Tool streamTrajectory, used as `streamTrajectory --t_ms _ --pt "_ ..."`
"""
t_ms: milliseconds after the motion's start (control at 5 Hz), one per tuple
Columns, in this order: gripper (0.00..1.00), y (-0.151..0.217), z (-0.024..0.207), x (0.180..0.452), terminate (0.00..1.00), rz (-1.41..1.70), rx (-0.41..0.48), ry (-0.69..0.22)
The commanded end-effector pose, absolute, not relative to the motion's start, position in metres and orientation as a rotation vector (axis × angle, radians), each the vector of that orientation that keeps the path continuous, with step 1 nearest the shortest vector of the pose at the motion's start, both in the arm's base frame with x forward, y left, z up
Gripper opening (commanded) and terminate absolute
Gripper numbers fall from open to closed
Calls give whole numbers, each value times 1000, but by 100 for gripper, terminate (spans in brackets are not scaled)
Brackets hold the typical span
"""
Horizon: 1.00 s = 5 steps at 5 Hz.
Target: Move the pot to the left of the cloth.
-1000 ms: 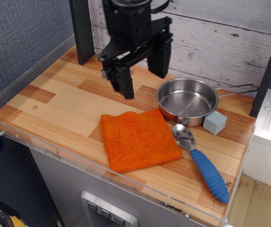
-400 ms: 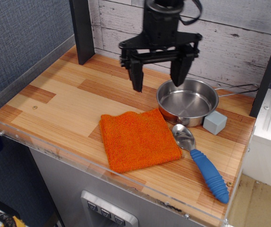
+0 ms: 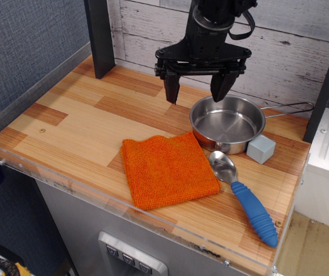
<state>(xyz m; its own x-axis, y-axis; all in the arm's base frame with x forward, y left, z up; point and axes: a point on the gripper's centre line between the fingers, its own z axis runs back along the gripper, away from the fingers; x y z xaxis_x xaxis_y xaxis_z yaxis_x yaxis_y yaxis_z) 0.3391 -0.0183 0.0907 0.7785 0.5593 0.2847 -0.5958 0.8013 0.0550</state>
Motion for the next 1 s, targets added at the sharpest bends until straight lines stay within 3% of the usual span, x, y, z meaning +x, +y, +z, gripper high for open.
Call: streamTrajectory --t_ms 0,600,800 --pt "100 0 74 349 0 671 154 -283" --pt "100 -6 39 363 0 648 171 -212" --pt "0 -3 37 365 0 650 183 -228"
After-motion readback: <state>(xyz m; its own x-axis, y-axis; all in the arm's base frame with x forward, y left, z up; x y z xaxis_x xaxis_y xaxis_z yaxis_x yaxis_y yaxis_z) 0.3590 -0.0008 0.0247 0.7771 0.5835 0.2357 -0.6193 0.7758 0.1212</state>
